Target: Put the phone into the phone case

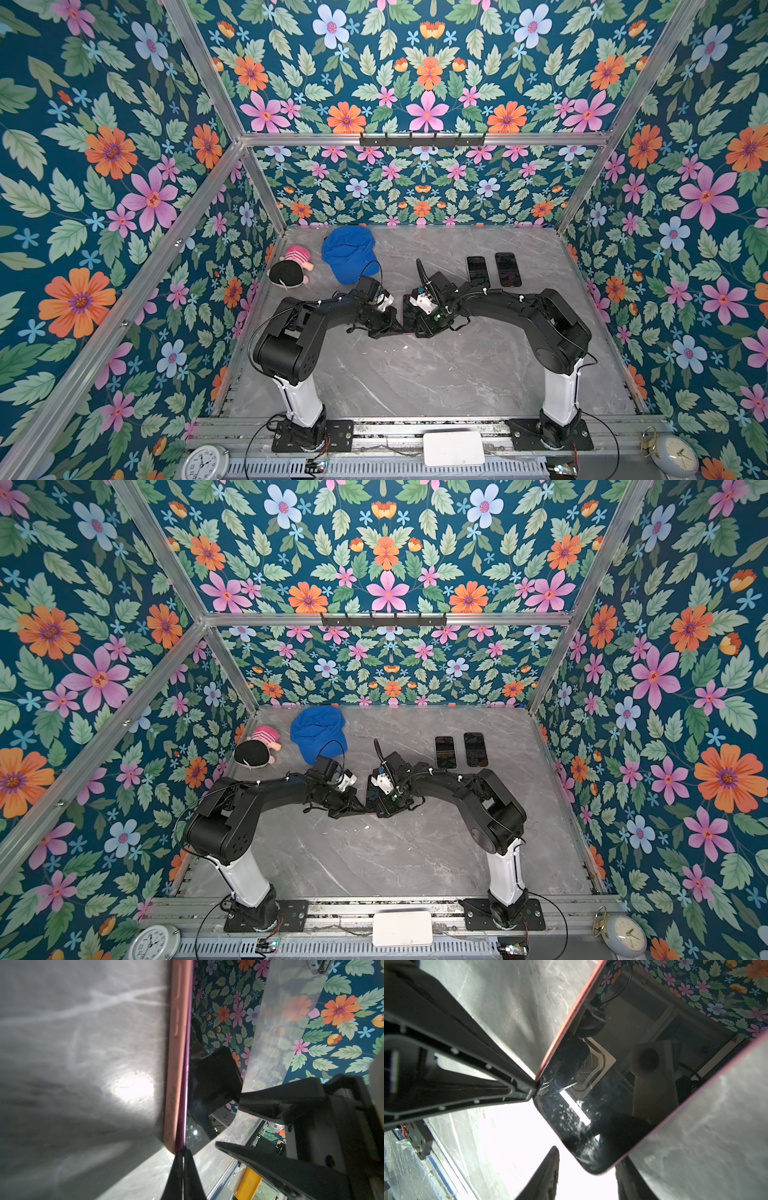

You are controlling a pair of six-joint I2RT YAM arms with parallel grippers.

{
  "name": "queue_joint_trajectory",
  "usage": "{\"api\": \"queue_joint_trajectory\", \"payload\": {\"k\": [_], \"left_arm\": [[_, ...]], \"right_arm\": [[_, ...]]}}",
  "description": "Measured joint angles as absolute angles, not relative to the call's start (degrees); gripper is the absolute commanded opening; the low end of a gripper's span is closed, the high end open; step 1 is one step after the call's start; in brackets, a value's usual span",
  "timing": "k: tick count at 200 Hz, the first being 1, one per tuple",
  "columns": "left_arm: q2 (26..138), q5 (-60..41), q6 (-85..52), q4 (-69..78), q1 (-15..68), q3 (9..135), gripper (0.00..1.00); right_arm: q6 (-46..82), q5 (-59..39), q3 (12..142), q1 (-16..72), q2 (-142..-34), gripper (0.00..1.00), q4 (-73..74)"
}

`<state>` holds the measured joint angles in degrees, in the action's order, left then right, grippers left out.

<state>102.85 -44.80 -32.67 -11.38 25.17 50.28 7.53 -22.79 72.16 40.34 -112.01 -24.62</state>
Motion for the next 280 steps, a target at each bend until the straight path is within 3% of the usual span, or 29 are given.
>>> {"api": "queue_joint_trajectory", "payload": {"k": [208,230,280], "left_arm": [[104.55,-45.45,-32.47,-11.18,25.36,51.16,0.07],[104.57,-45.12,-32.03,-11.88,25.41,51.51,0.1],[104.73,-43.62,-30.44,-14.9,25.74,53.28,0.1]], "right_arm": [[8.8,-22.9,72.12,40.34,-112.14,0.46,-23.68],[8.8,-22.87,72.12,40.34,-112.14,0.46,-23.68],[8.8,-23.35,72.27,40.45,-112.05,0.58,-23.64]]}}
